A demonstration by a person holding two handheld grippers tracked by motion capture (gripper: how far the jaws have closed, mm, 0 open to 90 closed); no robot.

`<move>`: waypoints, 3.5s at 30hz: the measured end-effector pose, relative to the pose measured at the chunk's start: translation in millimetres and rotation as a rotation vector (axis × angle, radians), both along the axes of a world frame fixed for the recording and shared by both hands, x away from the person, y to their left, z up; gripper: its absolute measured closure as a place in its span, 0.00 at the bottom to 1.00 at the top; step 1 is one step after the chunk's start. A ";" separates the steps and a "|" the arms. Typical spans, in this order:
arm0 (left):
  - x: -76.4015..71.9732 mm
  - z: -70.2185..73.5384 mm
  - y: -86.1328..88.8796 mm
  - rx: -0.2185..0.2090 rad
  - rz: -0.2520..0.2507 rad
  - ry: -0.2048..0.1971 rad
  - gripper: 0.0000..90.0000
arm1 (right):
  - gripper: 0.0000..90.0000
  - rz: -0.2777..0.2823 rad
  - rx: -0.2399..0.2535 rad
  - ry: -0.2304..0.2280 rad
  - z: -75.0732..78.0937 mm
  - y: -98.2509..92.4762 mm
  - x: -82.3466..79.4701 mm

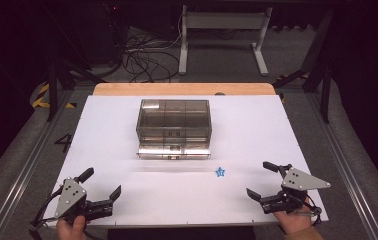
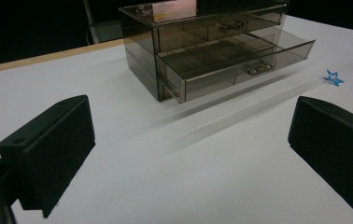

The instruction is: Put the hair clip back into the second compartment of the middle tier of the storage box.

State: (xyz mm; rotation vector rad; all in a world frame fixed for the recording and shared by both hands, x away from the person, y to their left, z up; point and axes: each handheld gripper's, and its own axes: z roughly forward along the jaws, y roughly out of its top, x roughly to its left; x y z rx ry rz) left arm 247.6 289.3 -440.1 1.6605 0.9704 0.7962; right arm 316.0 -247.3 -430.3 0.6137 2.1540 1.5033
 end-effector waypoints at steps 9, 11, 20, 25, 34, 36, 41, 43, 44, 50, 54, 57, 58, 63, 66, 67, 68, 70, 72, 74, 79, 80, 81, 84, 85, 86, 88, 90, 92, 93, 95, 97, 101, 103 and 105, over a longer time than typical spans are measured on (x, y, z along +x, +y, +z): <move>0.1 0.0 -0.4 0.009 0.000 0.006 0.01 | 0.02 0.013 -0.010 0.016 8.6 9.0 8.8; 0.2 -0.3 -1.0 0.007 0.000 0.004 0.01 | 0.02 0.009 -0.020 0.020 12.1 12.9 13.6; 0.6 -0.6 -1.4 0.010 -0.004 0.010 0.01 | 0.02 0.006 -0.013 0.036 19.8 19.0 27.7; 0.5 -0.5 -1.4 0.011 -0.002 0.010 0.01 | 0.02 0.010 -0.016 0.036 23.0 24.1 33.2; 0.7 -0.7 -1.0 0.011 0.000 0.010 0.01 | 0.02 0.030 -0.030 0.038 27.7 37.7 42.6; 0.7 -0.8 -1.0 0.011 0.001 0.010 0.01 | 0.02 0.033 -0.031 0.039 28.2 38.7 43.4; 0.9 -0.8 -0.8 0.014 0.001 0.013 0.01 | 0.02 0.043 -0.035 0.041 29.4 44.2 47.5; 0.7 -0.7 -0.7 0.014 0.002 0.012 0.01 | 0.02 0.046 -0.039 0.039 29.7 46.3 48.0; 0.7 -0.6 -0.6 0.013 0.002 0.012 0.01 | 0.02 0.047 -0.039 0.038 29.7 47.0 48.0; 0.7 -0.8 -0.6 0.012 0.004 0.013 0.01 | 0.02 0.060 -0.019 0.066 29.4 48.1 49.4; 0.5 -0.6 -0.5 0.013 0.004 0.011 0.01 | 0.03 0.095 0.048 0.132 32.4 46.5 50.9; 0.5 -0.6 -0.4 0.014 0.005 0.011 0.01 | 0.04 0.074 0.023 0.119 33.4 47.6 49.9; 0.5 -0.6 -0.4 0.013 0.005 0.011 0.01 | 0.05 0.070 0.013 0.118 33.4 48.3 49.9; 0.3 -0.5 -0.4 0.014 0.005 0.010 0.01 | 0.08 0.045 -0.050 0.123 29.2 55.8 51.2; 0.7 -0.9 -0.4 0.012 0.007 0.012 0.01 | 0.12 0.026 -0.094 0.119 26.1 61.8 51.5; 0.8 -0.9 -0.3 0.012 0.007 0.013 0.01 | 0.14 0.015 -0.105 0.121 25.0 63.6 51.7; 0.9 -1.0 -0.3 0.011 0.007 0.013 0.01 | 0.15 0.004 -0.117 0.126 23.8 65.3 52.5; 0.7 -0.9 -0.5 0.012 0.008 0.013 0.01 | 0.17 -0.008 -0.131 0.149 20.9 68.3 54.7; 0.5 -0.9 -0.5 0.012 0.008 0.011 0.01 | 0.20 -0.013 -0.145 0.179 16.7 72.5 57.4; 0.5 -0.9 -0.3 0.011 0.009 0.012 0.01 | 0.21 -0.014 -0.151 0.186 15.5 73.8 58.2; 0.8 -1.0 -0.3 0.013 0.008 0.014 0.01 | 0.26 -0.035 -0.185 0.220 9.6 80.1 62.1; 0.9 -1.0 -0.3 0.013 0.009 0.013 0.01 | 0.28 -0.042 -0.194 0.230 7.9 81.5 63.6; 0.8 -1.1 -0.3 0.012 0.009 0.015 0.01 | 0.29 -0.050 -0.201 0.241 6.2 82.8 64.9; 0.8 -1.1 -0.4 0.013 0.009 0.015 0.01 | 0.30 -0.064 -0.216 0.269 1.6 86.1 68.8; 0.9 -1.1 -0.4 0.013 0.009 0.015 0.01 | 0.30 -0.064 -0.221 0.274 0.4 87.1 69.7; 0.9 -1.1 -0.5 0.013 0.010 0.015 0.01 | 0.30 -0.065 -0.228 0.276 -0.6 88.1 70.3; 1.0 -1.2 -0.5 0.013 0.009 0.015 0.01 | 0.32 -0.067 -0.237 0.281 -2.3 90.2 71.4; 0.9 -1.2 -0.4 0.014 0.009 0.015 0.01 | 0.34 -0.073 -0.247 0.286 -4.3 92.1 72.4; 1.1 -1.2 -0.2 0.012 0.009 0.014 0.01 | 0.35 -0.077 -0.265 0.294 -7.2 94.6 74.3; 1.1 -1.2 -0.1 0.013 0.009 0.014 0.01 | 0.35 -0.077 -0.265 0.294 -7.2 94.6 74.3; 1.2 -1.3 -0.1 0.013 0.009 0.016 0.01 | 0.36 -0.074 -0.272 0.299 -8.8 96.1 75.4; 1.4 -1.4 -0.1 0.013 0.009 0.017 0.01 | 0.37 -0.072 -0.278 0.305 -10.4 97.7 76.1; 1.6 -1.4 0.0 0.014 0.009 0.018 0.01 | 0.40 -0.074 -0.304 0.307 -14.5 102.1 76.8; 1.8 -1.4 0.2 0.014 0.009 0.019 0.01 | 0.41 -0.074 -0.324 0.305 -17.3 104.1 77.7; 1.8 -1.4 0.2 0.013 0.009 0.018 0.01 | 0.42 -0.072 -0.328 0.314 -19.4 106.0 78.3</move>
